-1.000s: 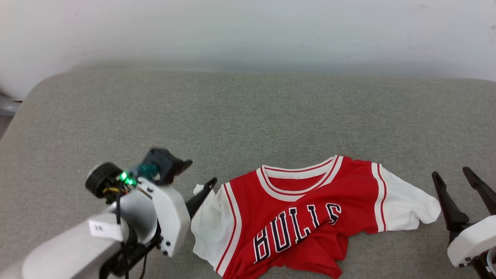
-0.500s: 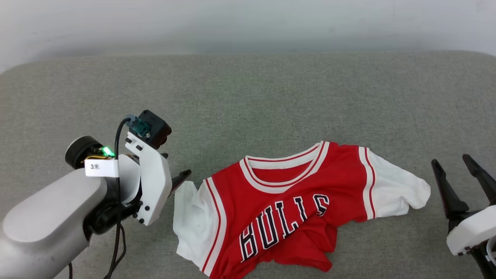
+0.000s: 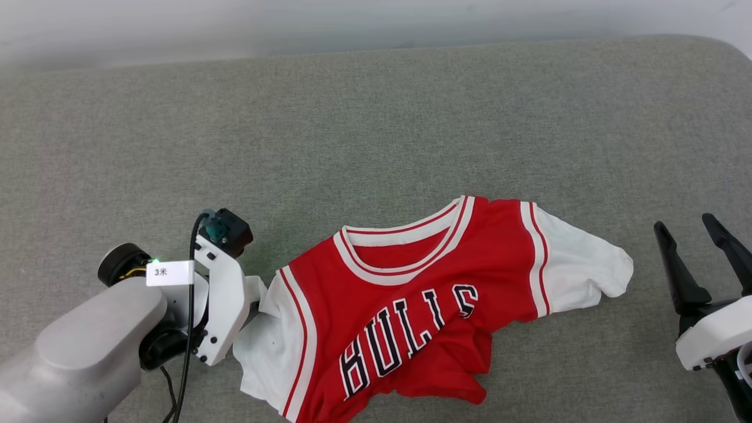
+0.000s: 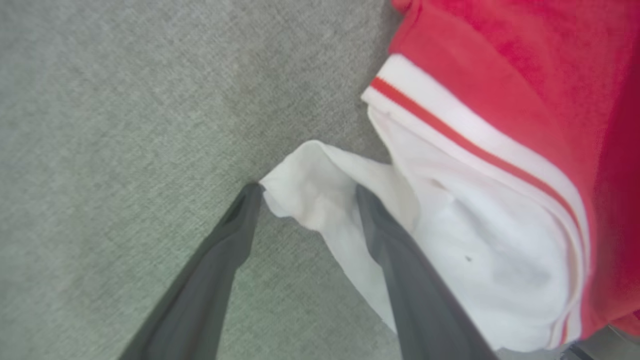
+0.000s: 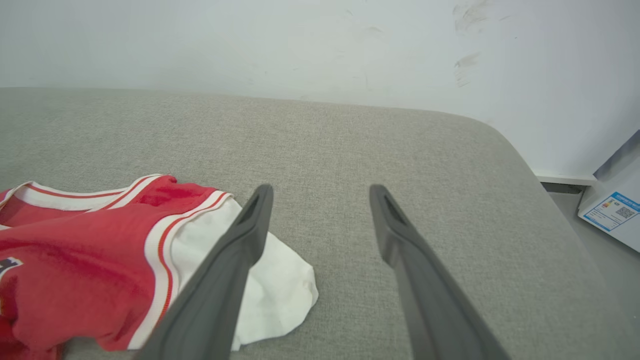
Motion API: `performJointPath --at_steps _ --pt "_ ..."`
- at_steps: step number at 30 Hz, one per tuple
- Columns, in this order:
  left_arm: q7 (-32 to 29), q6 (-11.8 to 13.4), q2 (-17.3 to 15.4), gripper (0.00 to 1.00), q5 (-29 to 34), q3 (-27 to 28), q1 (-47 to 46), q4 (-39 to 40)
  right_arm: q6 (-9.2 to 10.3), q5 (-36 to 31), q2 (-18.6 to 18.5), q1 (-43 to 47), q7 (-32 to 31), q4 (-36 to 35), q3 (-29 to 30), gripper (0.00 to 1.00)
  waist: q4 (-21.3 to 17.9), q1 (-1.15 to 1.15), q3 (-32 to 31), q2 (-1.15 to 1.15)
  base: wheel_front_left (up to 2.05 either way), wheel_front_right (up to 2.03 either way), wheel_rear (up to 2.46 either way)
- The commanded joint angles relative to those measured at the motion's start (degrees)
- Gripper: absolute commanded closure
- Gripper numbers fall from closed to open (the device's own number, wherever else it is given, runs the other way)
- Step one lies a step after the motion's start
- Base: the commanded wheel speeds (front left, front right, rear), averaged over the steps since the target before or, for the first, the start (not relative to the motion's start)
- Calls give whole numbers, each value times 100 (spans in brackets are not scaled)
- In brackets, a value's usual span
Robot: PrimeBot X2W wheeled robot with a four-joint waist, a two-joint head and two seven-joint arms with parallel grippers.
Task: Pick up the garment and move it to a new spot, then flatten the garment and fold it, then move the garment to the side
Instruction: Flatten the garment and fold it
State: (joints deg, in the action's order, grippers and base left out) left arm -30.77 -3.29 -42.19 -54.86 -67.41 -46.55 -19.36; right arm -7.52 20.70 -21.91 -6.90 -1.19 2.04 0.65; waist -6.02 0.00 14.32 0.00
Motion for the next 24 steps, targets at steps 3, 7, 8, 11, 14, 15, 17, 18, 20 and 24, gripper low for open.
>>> performJointPath --at_steps 3,7,8,11,14,15,17,18,20,24 --pt "77 -103 201 0 -29 -140 241 -374 6 0 -32 -85 47 27 -2 0 -45 0 50 0 0 0 0" --pt "406 -201 371 100 32 -132 222 -591 6 -24 -30 -51 52 56 36 0 0 0 21 0 0 0 0" --pt "499 -225 388 100 17 -97 186 -625 6 -34 -27 -32 45 60 41 0 27 0 -1 0 0 0 0" --pt "820 -199 343 100 56 67 32 -668 6 -62 -9 27 21 47 62 0 116 0 -85 0 0 0 0" --pt "1235 -92 183 100 -8 332 3 -598 6 -67 21 102 6 43 107 0 202 0 -180 0 0 0 0" --pt "1566 132 -126 100 -128 591 167 -436 6 -84 70 187 6 22 154 0 306 0 -254 0 0 0 0" --pt "1612 229 -304 100 -220 665 277 -383 6 -83 97 238 8 15 163 0 345 0 -258 0 0 0 0" --pt "1619 281 -377 100 -252 691 332 -366 7 -79 108 242 6 8 162 0 357 0 -252 0 0 0 0" --pt "1600 369 -451 100 -375 728 466 -365 6 -79 116 229 6 -5 161 0 376 0 -231 0 0 0 0" --pt "1656 449 -483 100 -495 727 711 -578 7 -73 124 165 -5 -26 122 0 360 0 -174 0 0 0 0"
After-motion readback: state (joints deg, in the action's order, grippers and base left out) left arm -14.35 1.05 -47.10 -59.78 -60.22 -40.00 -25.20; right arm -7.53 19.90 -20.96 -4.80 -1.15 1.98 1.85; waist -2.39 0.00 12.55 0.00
